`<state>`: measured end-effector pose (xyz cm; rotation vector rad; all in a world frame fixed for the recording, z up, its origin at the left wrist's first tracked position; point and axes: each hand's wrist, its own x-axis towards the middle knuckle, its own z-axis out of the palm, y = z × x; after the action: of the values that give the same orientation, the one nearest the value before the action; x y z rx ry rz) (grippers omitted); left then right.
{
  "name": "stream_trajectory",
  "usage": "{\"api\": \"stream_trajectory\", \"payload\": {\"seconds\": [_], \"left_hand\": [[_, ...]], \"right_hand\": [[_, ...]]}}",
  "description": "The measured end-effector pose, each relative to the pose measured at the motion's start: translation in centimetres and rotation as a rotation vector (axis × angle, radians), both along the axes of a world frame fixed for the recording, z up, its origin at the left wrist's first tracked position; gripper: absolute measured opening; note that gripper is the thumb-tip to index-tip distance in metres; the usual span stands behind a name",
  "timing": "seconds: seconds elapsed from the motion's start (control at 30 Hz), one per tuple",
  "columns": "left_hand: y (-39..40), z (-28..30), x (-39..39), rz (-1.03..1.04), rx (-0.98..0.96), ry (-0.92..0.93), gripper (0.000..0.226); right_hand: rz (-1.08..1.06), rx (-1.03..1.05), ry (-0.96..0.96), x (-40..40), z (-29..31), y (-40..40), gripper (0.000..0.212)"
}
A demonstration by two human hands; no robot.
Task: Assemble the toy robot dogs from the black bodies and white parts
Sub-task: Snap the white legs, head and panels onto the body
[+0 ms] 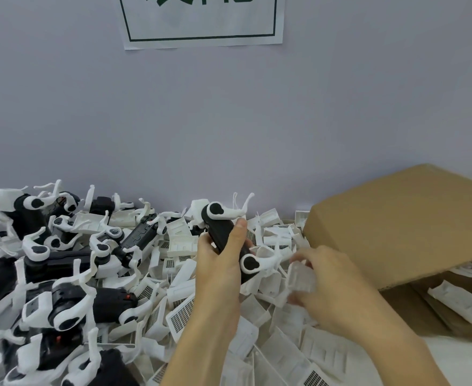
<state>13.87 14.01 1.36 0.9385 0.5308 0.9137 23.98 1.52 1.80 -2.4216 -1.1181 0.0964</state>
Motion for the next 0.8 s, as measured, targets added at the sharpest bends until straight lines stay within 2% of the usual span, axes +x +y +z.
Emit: {"api": "stream_trajectory", "payload": {"seconds": [0.07, 0.23, 0.3, 0.37, 0.47, 0.57, 0.63, 0.7, 0.8], "left_hand": [[0.2, -0.2, 0.1, 0.020, 0.005, 0.042, 0.033], [0.4, -0.3, -0.3, -0.006, -0.073, -0.025, 0.013], [0.4, -0.4, -0.4, 0.016, -0.037, -0.008, 0.019], [0.3, -0.4, -0.5, 0.044, 0.032, 0.014, 0.036], [0.1, -0.4, -0.4, 0.075, 0.141, 0.075, 0.057], [-0.3, -0.3, -0.3, 0.075, 0.193, 0.121, 0.065], [-0.5, -0.3, -0.1, 0.060, 0.205, 0.150, 0.064], [-0.7, -0.4, 0.0, 0.043, 0.223, 0.158, 0.054], [-0.9, -0.3, 0.1, 0.047, 0.275, 0.174, 0.043]], "right_hand": [[-0.009, 0.116, 0.051, 0.3, 0.2, -0.1, 0.054], [-0.017, 0.418, 0.250, 1.0, 0.6, -0.7, 0.046], [-0.003, 0.509, 0.284, 1.3, 0.8, -1.0, 0.038], [-0.016, 0.604, 0.280, 1.6, 1.1, -1.2, 0.027], [-0.035, 0.822, 0.303, 1.2, 2.0, -1.2, 0.033], [0.027, 1.006, 0.487, 0.1, 2.7, -0.6, 0.034], [0.058, 1.050, 0.606, -0.5, 2.8, 0.0, 0.034], [0.080, 1.068, 0.678, -1.2, 2.7, 0.7, 0.039], [0.097, 1.060, 0.668, -2.5, 2.4, 1.5, 0.044]]}}
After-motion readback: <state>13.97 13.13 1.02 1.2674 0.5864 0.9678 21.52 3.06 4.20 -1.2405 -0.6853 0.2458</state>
